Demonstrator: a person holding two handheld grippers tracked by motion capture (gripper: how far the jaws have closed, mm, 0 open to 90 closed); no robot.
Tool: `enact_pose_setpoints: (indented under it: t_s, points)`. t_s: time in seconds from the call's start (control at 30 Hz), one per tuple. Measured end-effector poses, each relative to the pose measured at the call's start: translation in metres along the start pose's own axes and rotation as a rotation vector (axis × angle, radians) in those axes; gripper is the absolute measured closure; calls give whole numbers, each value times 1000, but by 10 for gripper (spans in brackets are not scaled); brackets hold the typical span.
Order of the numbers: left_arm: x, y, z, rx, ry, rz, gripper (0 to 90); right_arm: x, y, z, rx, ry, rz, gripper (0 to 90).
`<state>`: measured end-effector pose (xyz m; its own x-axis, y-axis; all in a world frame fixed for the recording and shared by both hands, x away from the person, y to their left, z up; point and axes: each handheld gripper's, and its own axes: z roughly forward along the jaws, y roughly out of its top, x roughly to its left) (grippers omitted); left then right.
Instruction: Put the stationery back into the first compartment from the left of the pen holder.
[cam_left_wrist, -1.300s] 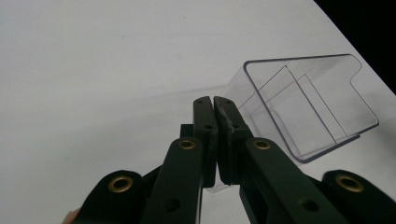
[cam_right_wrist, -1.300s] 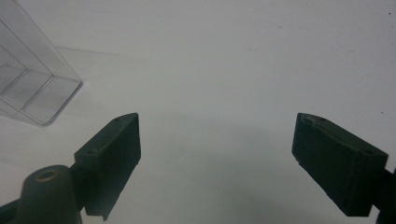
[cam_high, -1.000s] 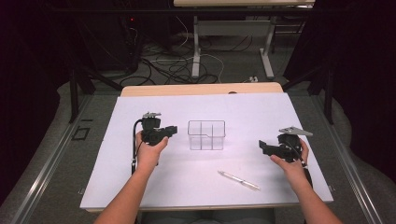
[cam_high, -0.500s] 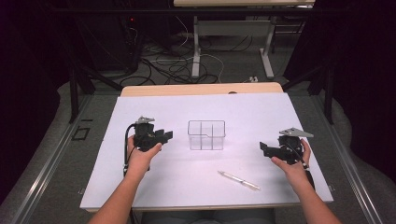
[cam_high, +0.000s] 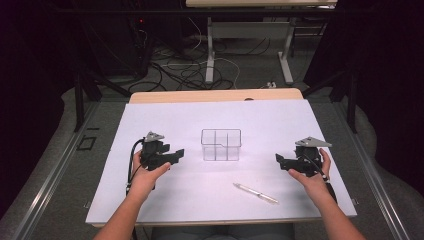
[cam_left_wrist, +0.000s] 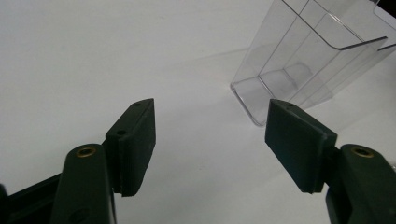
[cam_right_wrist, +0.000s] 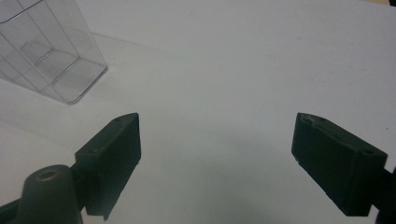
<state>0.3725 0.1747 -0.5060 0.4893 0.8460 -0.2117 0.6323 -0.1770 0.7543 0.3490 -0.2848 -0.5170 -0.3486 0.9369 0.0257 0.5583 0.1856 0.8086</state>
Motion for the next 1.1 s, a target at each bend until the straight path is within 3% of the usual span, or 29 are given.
enact_pose_setpoints:
  t_s: [0.13,0.3,0.43,0.5,0.53,0.67,0.73,0.8,0.87,0.93,1.0,1.1]
  points:
    - [0,-4,-2,-24,-5,9,292,4,0,2,16,14,-31,171]
    - [-2,-7,-6,-47,18,20,208,8,0,2,31,34,-59,199]
    - [-3,-10,-9,-41,21,40,158,19,3,-1,42,80,-104,227]
    - [-4,-10,-10,-41,22,35,140,21,4,-1,43,90,-118,235]
    - [-4,-10,-10,-43,17,27,118,26,5,-1,48,104,-157,239]
    - [-3,-11,-13,-44,21,24,93,37,9,-1,80,149,-188,262]
    - [-2,-12,-15,-40,24,37,84,43,12,-1,110,195,-200,291]
    - [-2,-12,-16,-47,26,22,79,46,14,0,126,207,-212,309]
    - [1,-12,-16,-38,28,32,43,58,19,1,176,244,-271,331]
    - [2,-13,-16,-44,29,10,26,62,21,2,202,263,-291,332]
    - [2,-14,-16,-45,33,3,2,74,27,3,273,298,-360,338]
    - [3,-15,-16,-51,38,-9,2,82,32,5,330,333,-408,339]
